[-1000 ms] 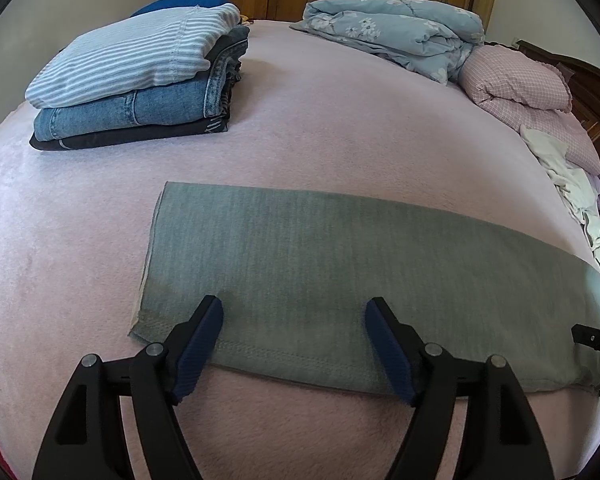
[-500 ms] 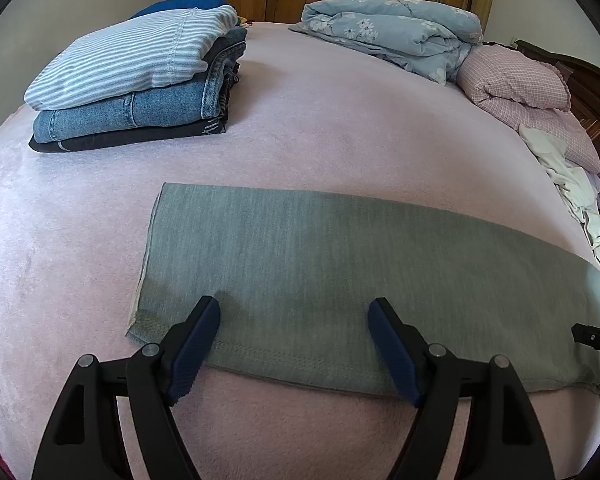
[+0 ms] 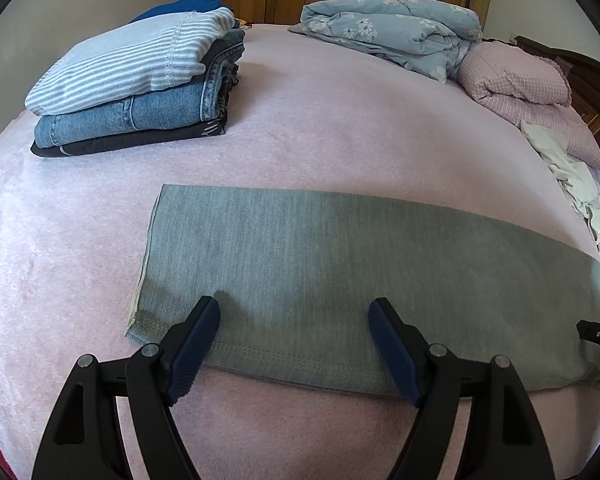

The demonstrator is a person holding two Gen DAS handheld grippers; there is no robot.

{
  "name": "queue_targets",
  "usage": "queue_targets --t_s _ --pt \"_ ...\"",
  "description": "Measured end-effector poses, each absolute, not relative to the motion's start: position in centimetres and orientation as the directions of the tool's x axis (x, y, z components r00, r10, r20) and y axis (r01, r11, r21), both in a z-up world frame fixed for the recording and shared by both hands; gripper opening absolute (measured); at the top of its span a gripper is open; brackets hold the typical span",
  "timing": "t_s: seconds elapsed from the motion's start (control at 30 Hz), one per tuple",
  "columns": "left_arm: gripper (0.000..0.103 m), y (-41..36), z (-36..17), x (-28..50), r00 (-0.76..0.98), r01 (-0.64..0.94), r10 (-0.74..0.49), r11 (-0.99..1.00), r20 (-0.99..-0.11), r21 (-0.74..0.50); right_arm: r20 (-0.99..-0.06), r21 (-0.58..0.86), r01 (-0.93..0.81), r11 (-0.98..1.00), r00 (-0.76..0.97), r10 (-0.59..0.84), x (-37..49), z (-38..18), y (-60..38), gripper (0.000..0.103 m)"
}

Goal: Fold clothes

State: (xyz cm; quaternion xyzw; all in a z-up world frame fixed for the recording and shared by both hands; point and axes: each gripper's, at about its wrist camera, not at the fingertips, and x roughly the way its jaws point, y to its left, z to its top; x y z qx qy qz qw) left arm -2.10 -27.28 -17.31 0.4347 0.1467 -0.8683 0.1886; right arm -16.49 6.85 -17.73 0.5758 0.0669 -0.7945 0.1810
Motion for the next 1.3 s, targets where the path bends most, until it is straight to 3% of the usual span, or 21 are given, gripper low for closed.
queue_targets --t_s 0.47,0.8,0.93,1.07,1.17,1.3 --pt "0.081 -26.5 -17.7 -1.6 -0.583 0.457 -0.255 -0.888 -0.772 -0.051 -0.911 0.189 0.345 -0.919 -0.287 -0.296 -15.4 -15.2 10.2 0.076" --pt "0.102 -26.1 -18.0 -2.1 -0.576 0.442 -0.261 -0.897 -0.775 -0.027 -0.888 0.246 0.201 -0.948 -0.346 -0.303 -10.8 -12.2 19.6 0.076" --pt "0.102 -25.9 -18.0 -2.3 -0.566 0.437 -0.267 -0.899 -0.780 -0.009 -0.885 0.264 0.193 -0.945 -0.341 -0.317 -10.8 -12.3 22.6 0.076" --pt "0.097 -25.9 -15.9 -2.4 -0.555 0.437 -0.226 -0.898 -0.801 -0.049 -0.876 0.285 0.238 -0.929 -0.330 -0.353 -10.6 -12.6 22.9 0.076" --pt "0.099 -24.1 -12.4 -2.1 -0.620 0.409 -0.153 -0.900 -0.769 -0.150 -0.868 0.271 0.298 -0.915 -0.334 -0.366 -10.9 -12.2 21.4 0.076" --pt "0.099 -18.8 -10.1 -4.5 -0.593 0.318 -0.078 -0.937 -0.801 -0.144 -0.862 0.269 0.351 -0.897 -0.327 -0.386 -11.9 -12.3 19.9 0.076"
